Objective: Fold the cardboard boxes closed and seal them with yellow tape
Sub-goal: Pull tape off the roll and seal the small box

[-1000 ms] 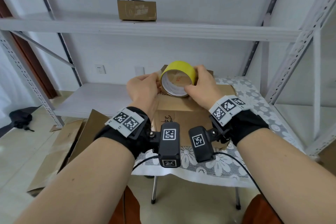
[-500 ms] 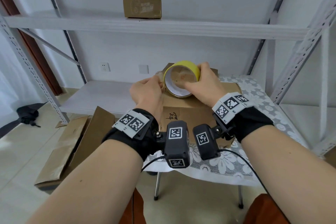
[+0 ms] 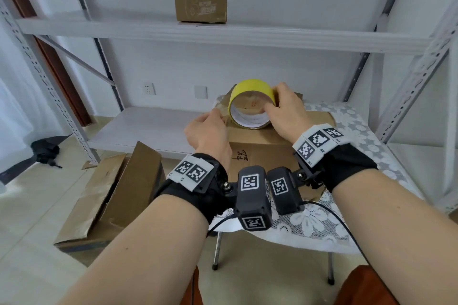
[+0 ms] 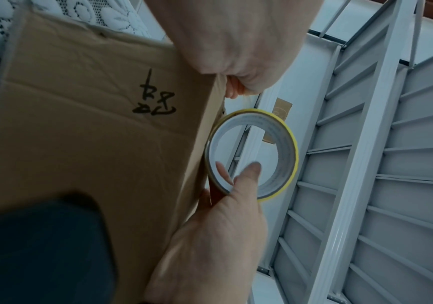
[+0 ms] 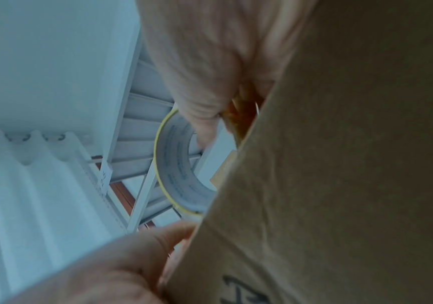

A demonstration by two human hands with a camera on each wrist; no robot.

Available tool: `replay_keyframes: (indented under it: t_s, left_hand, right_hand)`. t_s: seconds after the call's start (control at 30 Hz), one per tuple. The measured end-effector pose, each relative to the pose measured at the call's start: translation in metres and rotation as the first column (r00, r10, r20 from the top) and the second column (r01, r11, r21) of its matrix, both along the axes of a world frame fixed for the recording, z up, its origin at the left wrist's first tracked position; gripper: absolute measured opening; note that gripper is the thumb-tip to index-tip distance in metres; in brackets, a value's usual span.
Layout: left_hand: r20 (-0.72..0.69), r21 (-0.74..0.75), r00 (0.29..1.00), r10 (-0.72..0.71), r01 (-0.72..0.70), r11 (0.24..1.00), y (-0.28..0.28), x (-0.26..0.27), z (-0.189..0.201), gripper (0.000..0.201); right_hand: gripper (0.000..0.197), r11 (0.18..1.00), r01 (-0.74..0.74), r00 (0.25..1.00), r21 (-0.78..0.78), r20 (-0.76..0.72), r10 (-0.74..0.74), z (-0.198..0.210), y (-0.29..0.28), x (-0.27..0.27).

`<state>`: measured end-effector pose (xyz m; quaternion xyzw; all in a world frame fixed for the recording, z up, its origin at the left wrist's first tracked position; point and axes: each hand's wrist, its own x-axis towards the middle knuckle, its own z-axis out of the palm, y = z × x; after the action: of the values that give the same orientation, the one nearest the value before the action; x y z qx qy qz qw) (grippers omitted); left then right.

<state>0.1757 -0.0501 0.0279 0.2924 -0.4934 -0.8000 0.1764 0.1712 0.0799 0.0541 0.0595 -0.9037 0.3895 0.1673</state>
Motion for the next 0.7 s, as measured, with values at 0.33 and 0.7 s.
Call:
replay_keyframes:
  t_s: [0.33,0.7]
  left_hand:
    - [0.036,0.02,0.999,0.02,-0.021,1.0,-0.0018,0.0013,-0.0024,0.025]
    - [0.052,0.091,0.998,0.025,-0.029,0.995,-0.0039,0.0019,-0.01,0.028]
  right_hand:
    - [0.022,0.993,-0.102,0.993,0.061,0.072,0.098,0.0045,-0.0035,0.002]
    - [0.042,0.994,-0.101,0.994,-0.047,0.039,0.103,0.0021,0.0017,0.0027]
